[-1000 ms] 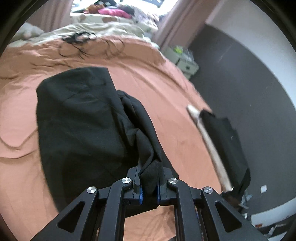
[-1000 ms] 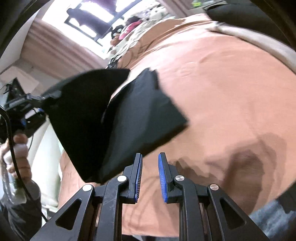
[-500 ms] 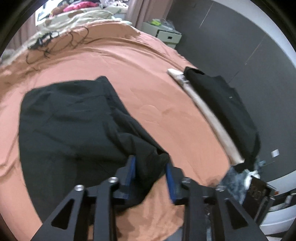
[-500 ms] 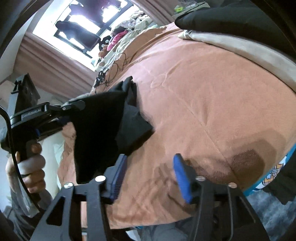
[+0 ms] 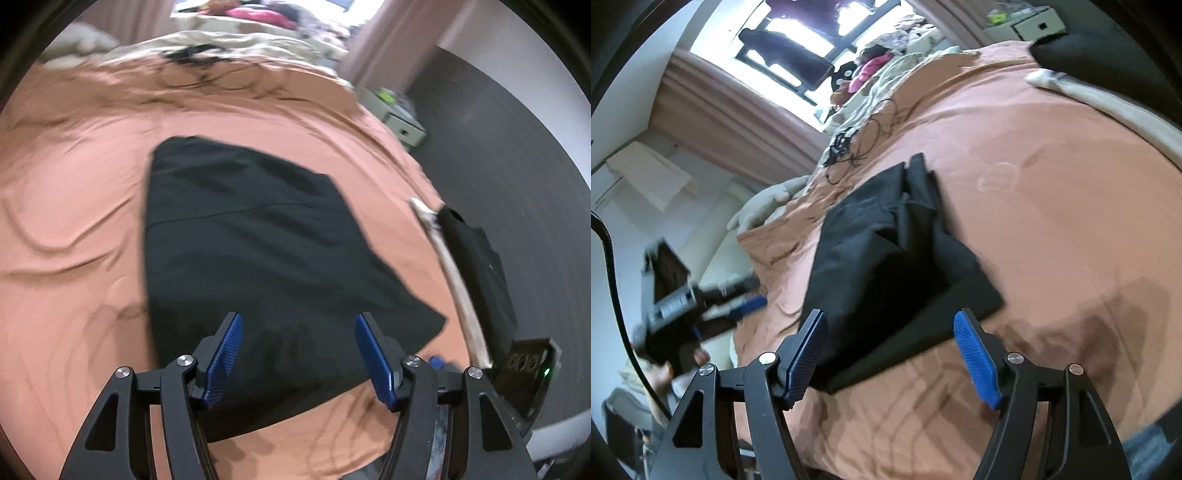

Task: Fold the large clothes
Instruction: 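Open both grippers and lay the folded shirt down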

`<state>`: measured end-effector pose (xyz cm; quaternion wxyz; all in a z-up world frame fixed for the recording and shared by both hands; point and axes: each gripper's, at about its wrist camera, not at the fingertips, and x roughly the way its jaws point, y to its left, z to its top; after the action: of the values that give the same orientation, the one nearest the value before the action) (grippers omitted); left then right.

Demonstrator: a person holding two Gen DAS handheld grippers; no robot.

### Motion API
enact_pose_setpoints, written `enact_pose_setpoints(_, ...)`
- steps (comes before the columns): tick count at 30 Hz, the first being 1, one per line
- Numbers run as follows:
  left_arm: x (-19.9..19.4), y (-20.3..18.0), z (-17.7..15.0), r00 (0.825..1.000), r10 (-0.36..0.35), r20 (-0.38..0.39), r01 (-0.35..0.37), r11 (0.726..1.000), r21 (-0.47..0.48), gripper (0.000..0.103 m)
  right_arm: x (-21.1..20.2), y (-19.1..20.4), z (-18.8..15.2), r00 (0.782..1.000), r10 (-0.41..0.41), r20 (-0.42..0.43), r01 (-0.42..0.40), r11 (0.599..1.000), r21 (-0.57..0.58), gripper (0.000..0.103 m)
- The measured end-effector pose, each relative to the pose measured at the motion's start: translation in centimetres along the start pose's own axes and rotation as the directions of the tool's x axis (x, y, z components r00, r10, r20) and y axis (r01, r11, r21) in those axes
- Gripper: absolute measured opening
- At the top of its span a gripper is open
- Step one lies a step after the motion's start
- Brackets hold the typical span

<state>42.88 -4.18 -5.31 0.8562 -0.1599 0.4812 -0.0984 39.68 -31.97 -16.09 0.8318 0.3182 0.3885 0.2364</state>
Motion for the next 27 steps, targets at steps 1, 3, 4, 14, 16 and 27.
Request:
enact_pose_setpoints(1,-0.3,1.0,-0.3,1.0,0.009,0.003,-0.009,1.0,-0.02,0.065,0.3,0.2,0.2,1.0,0.0,0.001,0.0,1.0,-0.001,0.071)
enact_pose_setpoints(3,-0.8,3.3,-1.1,0.999,0.032,0.004,-0.032,0.997,-0.066,0.065,1.0,0.6,0.9,1.0,0.001,0.004,-0.001,1.0,-0.01,0.071)
enact_pose_setpoints(4,-0.9,4.1,-1.4,0.999,0.043,0.003,-0.043,0.996,-0.083,0.065,1.3,0.8,1.3,1.0,-0.003,0.005,0.003,1.0,-0.016,0.071)
enact_pose_setpoints(14,1.0,8.7,-4.1,0.997,0.044,-0.058,-0.054,0.98,-0.189,0.065,3.2,-2.8,1.9,0.995,-0.089,-0.038,0.088,0.996,-0.027,0.014)
enact_pose_setpoints(16,2.0,8.6,-4.6,0.997,0.031,-0.072,-0.045,0.981,-0.188,0.065,3.6,-4.2,1.4,0.994,-0.095,-0.061,0.095,0.995,0.004,0.014)
enact_pose_setpoints(27,5.7,6.7,-6.0,0.993,-0.013,-0.118,-0.004,0.989,-0.147,0.065,3.7,-6.3,1.8,0.986,-0.134,-0.098,0.136,0.991,0.014,0.055)
